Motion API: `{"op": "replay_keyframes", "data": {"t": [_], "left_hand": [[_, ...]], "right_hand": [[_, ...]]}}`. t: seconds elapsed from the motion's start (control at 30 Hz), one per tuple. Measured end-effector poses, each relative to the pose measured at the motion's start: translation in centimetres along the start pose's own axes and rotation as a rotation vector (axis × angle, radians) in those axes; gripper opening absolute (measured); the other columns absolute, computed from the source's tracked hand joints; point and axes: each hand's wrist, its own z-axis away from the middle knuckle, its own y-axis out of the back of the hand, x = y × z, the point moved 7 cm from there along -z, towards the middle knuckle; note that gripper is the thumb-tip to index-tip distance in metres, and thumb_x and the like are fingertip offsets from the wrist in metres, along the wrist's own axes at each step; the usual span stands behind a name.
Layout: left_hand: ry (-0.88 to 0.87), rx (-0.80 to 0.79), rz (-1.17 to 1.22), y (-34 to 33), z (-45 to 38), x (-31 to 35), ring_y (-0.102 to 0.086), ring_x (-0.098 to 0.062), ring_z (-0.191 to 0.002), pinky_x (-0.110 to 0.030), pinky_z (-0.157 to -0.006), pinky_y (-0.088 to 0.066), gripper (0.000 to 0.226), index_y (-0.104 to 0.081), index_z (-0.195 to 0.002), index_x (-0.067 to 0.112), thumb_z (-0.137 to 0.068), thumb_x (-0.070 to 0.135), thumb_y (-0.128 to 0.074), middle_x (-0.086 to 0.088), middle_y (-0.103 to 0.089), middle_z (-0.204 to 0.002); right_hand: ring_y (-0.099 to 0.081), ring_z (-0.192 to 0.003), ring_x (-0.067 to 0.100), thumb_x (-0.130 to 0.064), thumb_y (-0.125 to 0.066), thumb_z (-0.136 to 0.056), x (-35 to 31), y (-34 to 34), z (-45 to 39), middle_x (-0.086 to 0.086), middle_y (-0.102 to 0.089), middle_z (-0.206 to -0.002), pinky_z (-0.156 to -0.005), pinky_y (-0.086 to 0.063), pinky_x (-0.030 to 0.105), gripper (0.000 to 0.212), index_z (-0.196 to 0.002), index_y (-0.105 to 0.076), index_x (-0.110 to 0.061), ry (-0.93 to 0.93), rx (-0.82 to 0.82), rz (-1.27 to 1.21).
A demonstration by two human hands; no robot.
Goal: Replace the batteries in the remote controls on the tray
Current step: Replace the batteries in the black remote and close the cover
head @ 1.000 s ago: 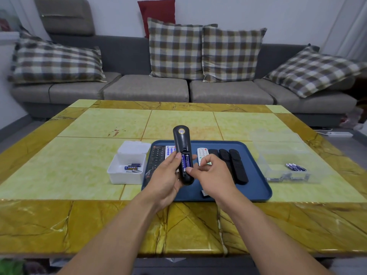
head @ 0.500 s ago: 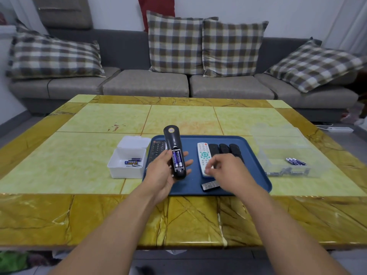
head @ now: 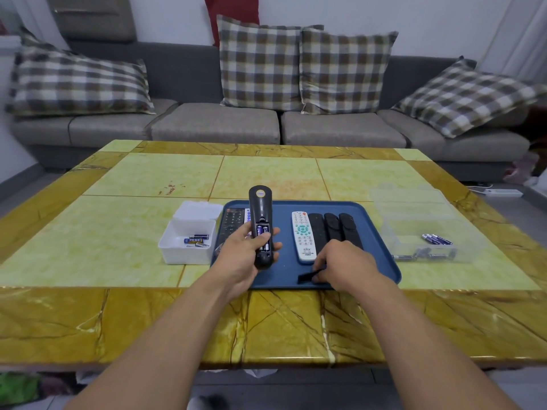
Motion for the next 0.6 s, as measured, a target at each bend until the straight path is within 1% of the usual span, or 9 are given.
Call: {"op": "replay_keyframes", "data": {"t": [0.07,0.13,0.17,0.23,0.3,0.37,0.47,0.53,0.6], "left_hand": [[-0.020,0.011,-0.008,0.3,-0.2,0.1,-0.067,-0.019,-0.074,-0.029,-0.064,-0.057,0.031,-0.055,-0.131,0.010,-0.101,0.002,-0.053,-0.009,-0.071,-0.110],[-0.029,0.013,-0.021,0.5,-0.4,0.2,-0.069,-0.019,-0.075,-0.029,-0.064,-0.058,0.031,-0.055,-0.131,0.010,-0.101,0.003,-0.053,-0.008,-0.072,-0.109],[-0.031,0.015,-0.028,0.6,-0.5,0.1,-0.071,-0.019,-0.077,-0.029,-0.065,-0.058,0.031,-0.055,-0.131,0.010,-0.101,0.003,-0.053,-0.008,-0.072,-0.110],[-0.025,0.016,-0.026,0.6,-0.7,0.0,-0.074,-0.021,-0.083,-0.031,-0.068,-0.060,0.030,-0.055,-0.131,0.011,-0.102,0.005,-0.053,-0.008,-0.072,-0.113],[0.002,0.015,0.019,0.6,-0.8,-0.3,-0.075,-0.026,-0.090,-0.036,-0.073,-0.061,0.027,-0.055,-0.131,0.010,-0.104,0.011,-0.052,-0.009,-0.073,-0.113],[0.047,0.015,0.080,0.6,-0.8,-0.6,-0.073,-0.031,-0.099,-0.041,-0.080,-0.060,0.030,-0.055,-0.132,0.010,-0.107,0.024,-0.046,-0.010,-0.073,-0.113],[0.104,-0.010,0.082,0.6,-0.8,-1.1,-0.070,-0.033,-0.109,-0.043,-0.082,-0.059,0.044,-0.053,-0.138,0.007,-0.109,0.036,-0.036,-0.013,-0.072,-0.121],[0.113,-0.035,0.071,0.3,-0.8,-1.3,-0.068,-0.031,-0.111,-0.044,-0.081,-0.059,0.046,-0.051,-0.140,0.005,-0.110,0.035,-0.034,-0.013,-0.071,-0.123],[0.110,-0.064,0.065,-0.2,-0.6,-1.2,-0.066,-0.032,-0.106,-0.048,-0.085,-0.060,0.044,-0.053,-0.138,0.004,-0.110,0.032,-0.033,-0.015,-0.071,-0.123]], "right_hand": [[-0.062,-0.092,0.014,-0.044,-0.077,-0.081,-0.4,1.2,0.2,-0.013,-0.070,-0.094,-0.064,-0.045,0.028,0.011,-0.091,-0.076,-0.042,0.034,0.121,-0.092],[-0.065,-0.074,0.009,-0.044,-0.074,-0.083,-0.8,2.4,0.7,-0.013,-0.071,-0.074,-0.057,-0.049,0.030,0.007,-0.089,-0.076,-0.042,0.085,0.244,-0.336],[-0.067,-0.069,0.007,-0.040,-0.072,-0.085,-1.0,2.8,1.1,-0.013,-0.071,-0.071,-0.057,-0.053,0.032,0.005,-0.089,-0.075,-0.041,0.117,0.276,-0.491],[-0.071,-0.067,0.006,-0.025,-0.067,-0.091,-1.5,3.1,1.8,-0.014,-0.075,-0.079,-0.061,-0.057,0.032,0.016,-0.091,-0.074,-0.040,0.168,0.270,-0.721],[-0.073,-0.071,0.009,-0.013,-0.054,-0.098,-2.0,3.1,2.2,-0.012,-0.075,-0.093,-0.065,-0.060,0.032,0.029,-0.100,-0.073,-0.035,0.207,0.205,-0.894],[-0.074,-0.076,0.013,-0.017,-0.047,-0.101,-2.3,3.2,2.4,-0.011,-0.073,-0.101,-0.070,-0.062,0.033,0.031,-0.105,-0.074,-0.031,0.217,0.173,-1.025],[-0.074,-0.078,0.013,-0.021,-0.069,-0.093,-2.6,3.4,2.6,-0.005,-0.076,-0.093,-0.073,-0.061,0.033,0.012,-0.102,-0.076,-0.025,0.264,0.232,-1.087],[-0.073,-0.080,0.019,-0.012,-0.074,-0.089,-2.9,3.0,2.5,-0.001,-0.077,-0.089,-0.075,-0.061,0.038,0.019,-0.104,-0.072,-0.024,0.306,0.229,-1.099],[-0.071,-0.080,0.027,-0.011,-0.072,-0.090,-3.6,2.4,2.3,0.001,-0.077,-0.090,-0.072,-0.059,0.041,0.031,-0.112,-0.060,-0.028,0.336,0.152,-1.083]]}}
